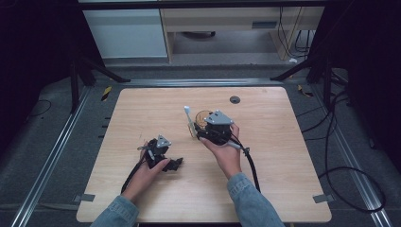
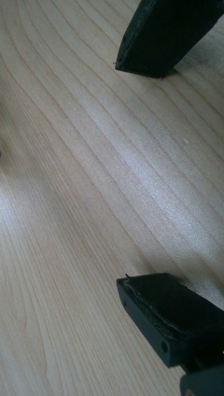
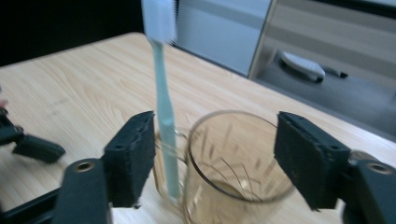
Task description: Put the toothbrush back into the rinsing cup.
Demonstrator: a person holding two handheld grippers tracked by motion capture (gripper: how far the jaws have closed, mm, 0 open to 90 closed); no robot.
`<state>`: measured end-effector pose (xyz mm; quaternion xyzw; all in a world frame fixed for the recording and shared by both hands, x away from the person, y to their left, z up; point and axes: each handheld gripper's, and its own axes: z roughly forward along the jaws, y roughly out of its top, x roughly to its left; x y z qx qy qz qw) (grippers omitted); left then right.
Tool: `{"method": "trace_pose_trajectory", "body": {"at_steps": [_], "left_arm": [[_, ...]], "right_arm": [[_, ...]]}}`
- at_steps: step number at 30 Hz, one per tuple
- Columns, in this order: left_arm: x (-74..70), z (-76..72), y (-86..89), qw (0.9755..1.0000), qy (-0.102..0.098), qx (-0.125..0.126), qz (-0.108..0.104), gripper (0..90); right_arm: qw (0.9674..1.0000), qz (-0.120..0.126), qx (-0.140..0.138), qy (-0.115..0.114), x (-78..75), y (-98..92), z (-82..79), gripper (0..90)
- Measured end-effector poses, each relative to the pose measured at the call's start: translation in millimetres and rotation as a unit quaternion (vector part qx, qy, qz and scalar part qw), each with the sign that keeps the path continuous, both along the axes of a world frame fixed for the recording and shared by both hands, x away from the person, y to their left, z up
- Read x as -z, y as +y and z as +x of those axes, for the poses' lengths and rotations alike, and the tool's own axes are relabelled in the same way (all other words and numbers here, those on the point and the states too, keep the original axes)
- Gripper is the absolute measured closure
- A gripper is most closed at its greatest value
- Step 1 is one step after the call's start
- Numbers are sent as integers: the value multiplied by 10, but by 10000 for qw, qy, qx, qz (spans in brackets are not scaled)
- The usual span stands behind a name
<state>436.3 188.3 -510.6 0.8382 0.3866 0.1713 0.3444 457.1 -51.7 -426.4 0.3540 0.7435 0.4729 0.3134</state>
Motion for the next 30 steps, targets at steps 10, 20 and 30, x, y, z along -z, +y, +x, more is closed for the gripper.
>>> {"method": "trace_pose_trajectory", "body": {"at_steps": [10,20,30], "left_arm": [[0,-1,-1,10000,1,-6,0,0],[0,-1,-1,10000,1,-5,-2,0],[0,-1,-1,10000,0,-3,0,0]], "right_arm": [[9983,-240,392,354,-115,-309,-26,122],[9949,-325,678,677,-171,-673,-16,83],[9935,-385,652,852,-286,-903,-105,64]]}}
